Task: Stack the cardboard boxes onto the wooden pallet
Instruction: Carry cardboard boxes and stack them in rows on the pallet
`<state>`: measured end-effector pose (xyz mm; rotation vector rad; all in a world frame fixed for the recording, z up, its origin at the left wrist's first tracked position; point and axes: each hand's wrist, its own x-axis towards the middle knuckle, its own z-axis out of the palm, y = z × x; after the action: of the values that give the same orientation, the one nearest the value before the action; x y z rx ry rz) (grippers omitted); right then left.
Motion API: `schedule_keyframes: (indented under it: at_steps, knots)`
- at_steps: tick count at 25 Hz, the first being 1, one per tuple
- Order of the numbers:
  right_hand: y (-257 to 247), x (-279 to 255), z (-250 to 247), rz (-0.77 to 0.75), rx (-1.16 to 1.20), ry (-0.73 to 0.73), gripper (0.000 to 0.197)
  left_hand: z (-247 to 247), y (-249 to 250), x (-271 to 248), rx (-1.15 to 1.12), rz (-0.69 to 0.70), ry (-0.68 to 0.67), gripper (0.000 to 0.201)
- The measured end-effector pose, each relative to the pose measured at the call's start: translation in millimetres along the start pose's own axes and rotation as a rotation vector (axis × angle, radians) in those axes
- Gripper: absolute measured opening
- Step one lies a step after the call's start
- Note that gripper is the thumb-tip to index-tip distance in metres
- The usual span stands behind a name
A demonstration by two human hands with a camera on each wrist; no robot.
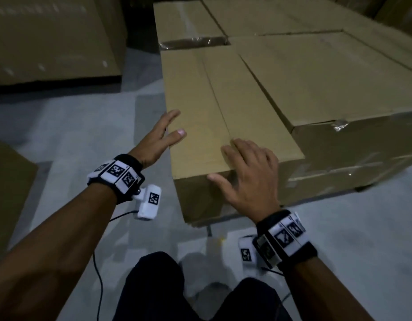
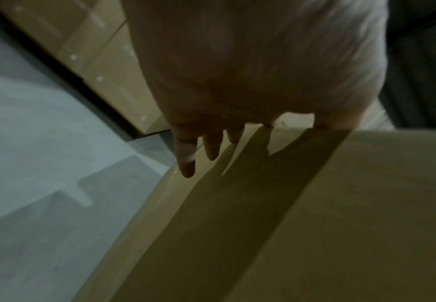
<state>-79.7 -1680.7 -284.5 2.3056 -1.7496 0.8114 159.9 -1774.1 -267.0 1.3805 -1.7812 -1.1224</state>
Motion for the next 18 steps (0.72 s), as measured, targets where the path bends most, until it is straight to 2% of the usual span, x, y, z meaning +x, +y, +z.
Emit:
schedule_keyframes:
  at_steps: [4, 7, 10, 18]
  knots:
    - [7.0, -1.6, 22.1, -0.102, -0.019, 0.305, 0.068, 10.8, -19.3, 20.5, -0.128, 0.177, 0.077, 0.052]
    - [10.1, -2.3, 30.0, -0.137, -0.031, 0.410, 0.069, 19.8, -27.8, 27.1, -0.218, 0.281, 0.127, 0.046]
    - [10.1, 0.0, 34.0, -0.134, -0.028, 0.440, 0.068, 23.8, -30.3, 31.0, -0.297, 0.312, 0.152, 0.032]
    - [10.0, 14.7, 38.5, -0.108, -0.066, 0.406, 0.070, 24.0, -29.0, 47.8, -0.341, 0.307, 0.200, 0.035]
